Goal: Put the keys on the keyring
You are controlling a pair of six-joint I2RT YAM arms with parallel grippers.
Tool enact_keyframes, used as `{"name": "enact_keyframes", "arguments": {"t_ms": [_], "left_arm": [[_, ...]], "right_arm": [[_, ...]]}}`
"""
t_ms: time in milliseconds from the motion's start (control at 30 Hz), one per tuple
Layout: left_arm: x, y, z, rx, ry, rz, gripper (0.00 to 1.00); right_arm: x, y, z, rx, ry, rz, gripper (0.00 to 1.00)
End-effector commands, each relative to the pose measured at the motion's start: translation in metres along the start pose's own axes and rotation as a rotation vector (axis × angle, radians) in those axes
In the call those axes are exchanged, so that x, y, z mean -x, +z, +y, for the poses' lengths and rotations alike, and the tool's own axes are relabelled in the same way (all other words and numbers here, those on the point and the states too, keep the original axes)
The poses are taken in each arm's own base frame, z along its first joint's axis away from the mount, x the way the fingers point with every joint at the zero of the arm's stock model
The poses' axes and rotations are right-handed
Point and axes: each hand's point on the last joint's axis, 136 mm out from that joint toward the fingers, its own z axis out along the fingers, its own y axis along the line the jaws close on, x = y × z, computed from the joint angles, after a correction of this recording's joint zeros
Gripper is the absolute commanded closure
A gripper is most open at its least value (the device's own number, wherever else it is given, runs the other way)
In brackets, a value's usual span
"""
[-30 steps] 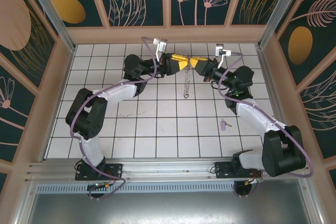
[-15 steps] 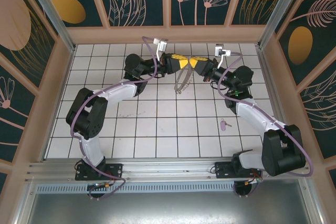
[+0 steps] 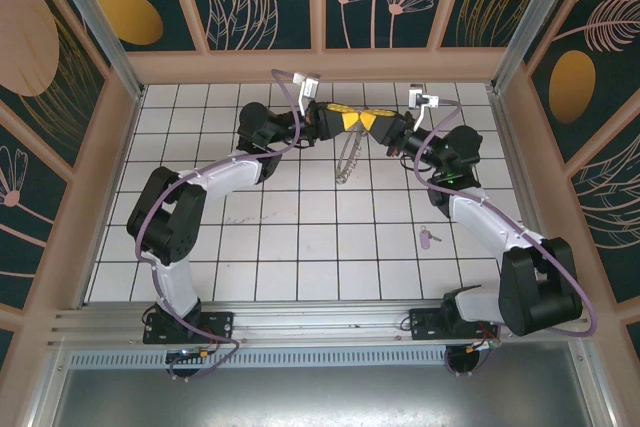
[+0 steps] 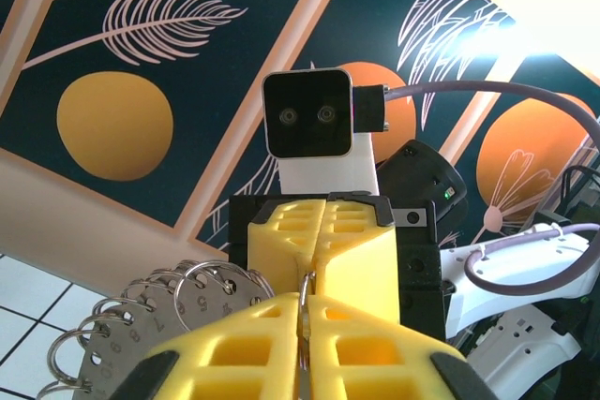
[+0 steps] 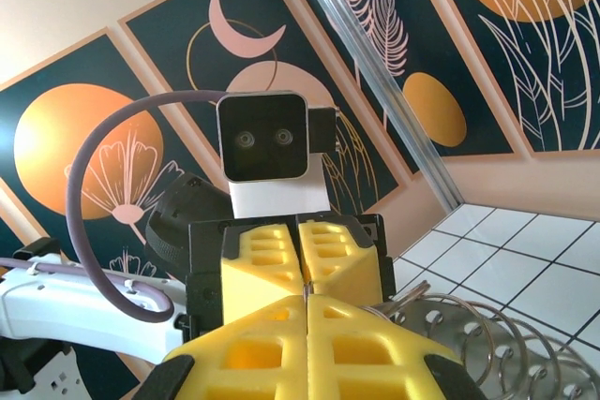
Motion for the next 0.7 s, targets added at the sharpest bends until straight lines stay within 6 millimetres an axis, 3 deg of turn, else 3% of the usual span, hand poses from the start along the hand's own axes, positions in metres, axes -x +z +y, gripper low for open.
{"name": "enact_keyframes", "arguments": {"t_ms": [0,100,167,300,467,667], "left_arm": [[0.005,0.006,-0.006,-0.028,0.046,-0.008,0.99],[0.006,0.005,-0.007,-0.023,0.053,-0.012,1.00],[0.005,0.004,-0.005,-0.007,0.064,-0.011,1.00],[0.003,0.002,-0.003,0.034,0.094,-0.002,1.00],[0.001,-0.001,-0.003,0.069,0.130,0.012,1.00],[-0.003,-0.007,-0.004,0.106,0.162,0.020,1.00]], "right_arm": [[0.014,0.003,0.018,0.056,-0.069,-0.023,1.00],[0.017,0.003,0.012,0.018,-0.059,-0.028,1.00],[0.022,-0.001,0.001,-0.045,-0.037,-0.041,0.72],[0.026,-0.016,-0.015,-0.156,0.010,-0.054,0.32],[0.014,-0.042,-0.044,-0.356,0.079,-0.041,0.02],[-0.016,-0.094,-0.096,-0.699,0.201,-0.033,0.01]]}}
